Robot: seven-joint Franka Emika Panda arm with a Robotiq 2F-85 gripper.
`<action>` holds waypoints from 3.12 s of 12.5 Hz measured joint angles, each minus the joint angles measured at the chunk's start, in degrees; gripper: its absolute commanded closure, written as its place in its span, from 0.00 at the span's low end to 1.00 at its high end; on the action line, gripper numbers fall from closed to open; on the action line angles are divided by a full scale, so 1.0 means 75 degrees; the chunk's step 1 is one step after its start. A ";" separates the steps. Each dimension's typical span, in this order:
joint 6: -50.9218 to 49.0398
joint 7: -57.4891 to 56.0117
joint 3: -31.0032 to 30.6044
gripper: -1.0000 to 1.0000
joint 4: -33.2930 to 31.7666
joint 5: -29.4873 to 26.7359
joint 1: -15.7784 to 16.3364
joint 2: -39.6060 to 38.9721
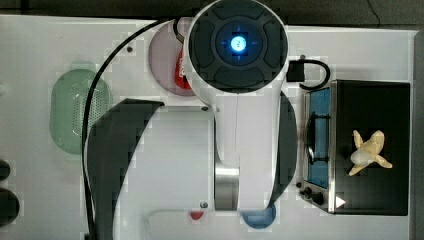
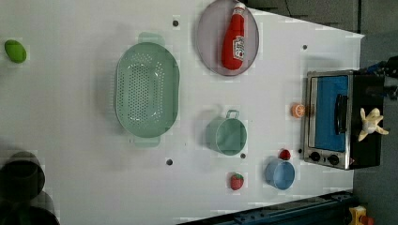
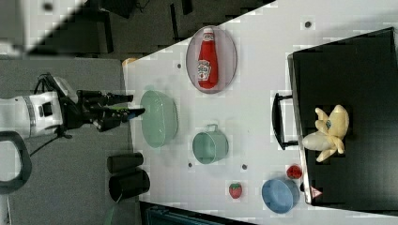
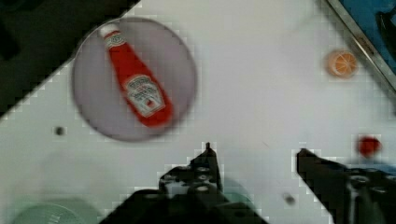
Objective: Pick banana from oven and place on table.
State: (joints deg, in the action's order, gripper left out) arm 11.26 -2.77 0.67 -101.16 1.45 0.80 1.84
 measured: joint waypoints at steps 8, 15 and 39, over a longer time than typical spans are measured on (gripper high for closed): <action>-0.1028 0.0673 0.0620 0.00 -0.1350 0.0179 -0.0143 0.3974; 0.0174 -0.0089 0.2003 0.00 -0.1529 0.0300 -0.0343 0.1835; 0.3736 -0.3797 0.4469 0.42 -0.1805 -0.0805 -0.0391 -0.2466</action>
State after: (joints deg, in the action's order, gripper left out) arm 39.28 -31.25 34.19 -114.70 -4.59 -2.14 -16.66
